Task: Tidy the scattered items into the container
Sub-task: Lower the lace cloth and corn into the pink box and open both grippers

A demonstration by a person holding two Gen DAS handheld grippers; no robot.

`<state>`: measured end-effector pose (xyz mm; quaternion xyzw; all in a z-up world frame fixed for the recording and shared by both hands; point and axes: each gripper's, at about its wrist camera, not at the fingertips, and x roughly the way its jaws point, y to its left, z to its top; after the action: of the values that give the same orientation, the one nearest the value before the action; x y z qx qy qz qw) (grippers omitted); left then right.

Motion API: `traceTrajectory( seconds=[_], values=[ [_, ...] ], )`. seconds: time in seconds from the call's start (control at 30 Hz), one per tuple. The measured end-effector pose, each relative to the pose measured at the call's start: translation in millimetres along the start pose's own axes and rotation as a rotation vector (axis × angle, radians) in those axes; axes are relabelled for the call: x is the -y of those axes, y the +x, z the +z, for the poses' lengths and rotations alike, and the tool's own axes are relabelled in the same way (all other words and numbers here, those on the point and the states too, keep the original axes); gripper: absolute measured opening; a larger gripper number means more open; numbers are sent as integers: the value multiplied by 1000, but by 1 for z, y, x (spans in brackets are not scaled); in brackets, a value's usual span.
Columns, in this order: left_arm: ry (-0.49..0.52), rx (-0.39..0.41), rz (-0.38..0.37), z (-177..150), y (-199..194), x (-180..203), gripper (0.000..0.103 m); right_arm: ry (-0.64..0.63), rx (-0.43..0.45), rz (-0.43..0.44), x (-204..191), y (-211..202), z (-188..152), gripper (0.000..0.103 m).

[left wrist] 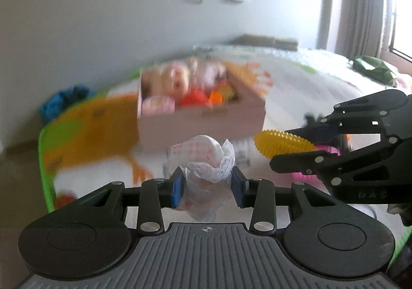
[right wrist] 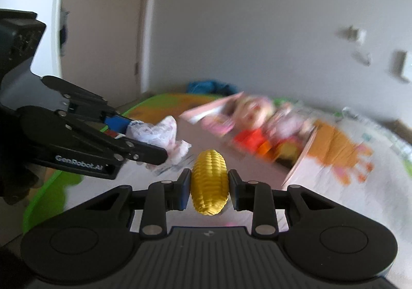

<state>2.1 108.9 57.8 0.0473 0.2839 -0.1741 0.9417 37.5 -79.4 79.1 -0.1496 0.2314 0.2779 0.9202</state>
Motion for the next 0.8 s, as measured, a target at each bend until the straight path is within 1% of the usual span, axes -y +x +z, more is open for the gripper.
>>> traceTrajectory(
  seconds=[0.13,0.27,0.37,0.4,0.5,0.53,0.57,0.6,0.63,0.7,0.73,0.77,0.8],
  values=[
    [29,76,13,36,15,-4,42,0,41,-56,24,18,23,30],
    [25,115,23,68,41,-9,42,4,65,-103,45,42,39,30],
    [7,127,35,88,68,-16,44,16,46,-100,59,66,46,30],
    [2,128,41,91,77,-18,44,25,37,-98,64,71,47,33],
    [13,117,58,101,104,-23,55,53,25,-104,73,78,44,37],
    [13,113,65,101,110,-25,58,60,27,-101,76,77,41,39],
    [9,106,66,100,114,-26,59,67,29,-102,79,74,39,44],
    [2,99,60,97,116,-27,60,77,32,-103,82,72,36,46],
    [-5,93,57,94,117,-28,63,90,34,-104,85,67,33,46],
    [-7,83,63,87,116,-26,70,115,42,-108,92,56,27,48],
    [0,79,70,83,115,-25,76,128,49,-115,96,48,22,49],
    [5,75,81,79,113,-24,80,138,54,-125,99,41,18,54],
    [8,70,96,76,111,-22,82,148,59,-139,103,34,15,59]
  ],
)
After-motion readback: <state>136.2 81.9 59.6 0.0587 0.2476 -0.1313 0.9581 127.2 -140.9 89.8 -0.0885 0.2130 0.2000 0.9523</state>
